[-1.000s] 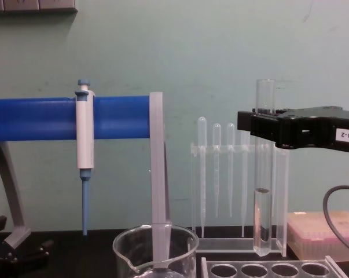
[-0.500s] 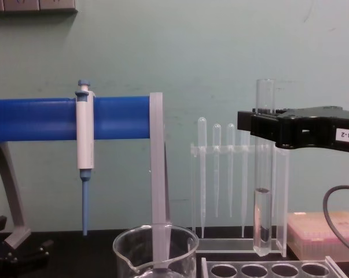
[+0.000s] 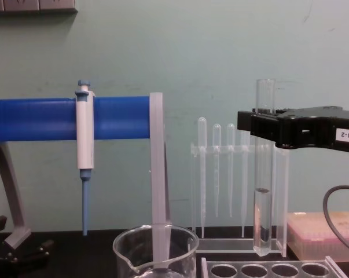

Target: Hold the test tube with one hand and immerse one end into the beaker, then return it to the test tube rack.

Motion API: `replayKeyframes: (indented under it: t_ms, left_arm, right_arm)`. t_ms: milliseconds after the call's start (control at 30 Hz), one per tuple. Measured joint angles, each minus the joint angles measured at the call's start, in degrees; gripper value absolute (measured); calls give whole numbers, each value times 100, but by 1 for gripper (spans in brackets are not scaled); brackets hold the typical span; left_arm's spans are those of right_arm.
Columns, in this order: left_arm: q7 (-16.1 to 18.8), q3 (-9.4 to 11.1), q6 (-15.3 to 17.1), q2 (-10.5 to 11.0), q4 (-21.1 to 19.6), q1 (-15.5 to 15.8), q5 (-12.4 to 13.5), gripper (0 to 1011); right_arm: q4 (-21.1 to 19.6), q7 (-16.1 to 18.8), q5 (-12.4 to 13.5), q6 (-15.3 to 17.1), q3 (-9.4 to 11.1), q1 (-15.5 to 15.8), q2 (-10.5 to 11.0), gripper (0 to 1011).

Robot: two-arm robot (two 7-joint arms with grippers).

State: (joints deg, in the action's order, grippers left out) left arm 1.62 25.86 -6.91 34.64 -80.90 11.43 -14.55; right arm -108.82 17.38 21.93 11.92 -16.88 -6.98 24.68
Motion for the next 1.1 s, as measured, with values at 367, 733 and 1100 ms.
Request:
replayKeyframes:
  t_ms: [367, 733, 1100]
  left_arm:
    - [0, 0, 0, 0, 0, 0, 0, 1000]
    - [0, 0, 0, 0, 0, 0, 0, 1000]
    - [0, 0, 0, 0, 0, 0, 0, 1000]
  right_arm:
    - [-76, 6, -13, 71, -175, -303, -92, 228]
    - [710, 262, -21, -111, -847, -1107, -652, 227]
    - [1516, 420, -172, -430, -1222, -1275, -845, 228]
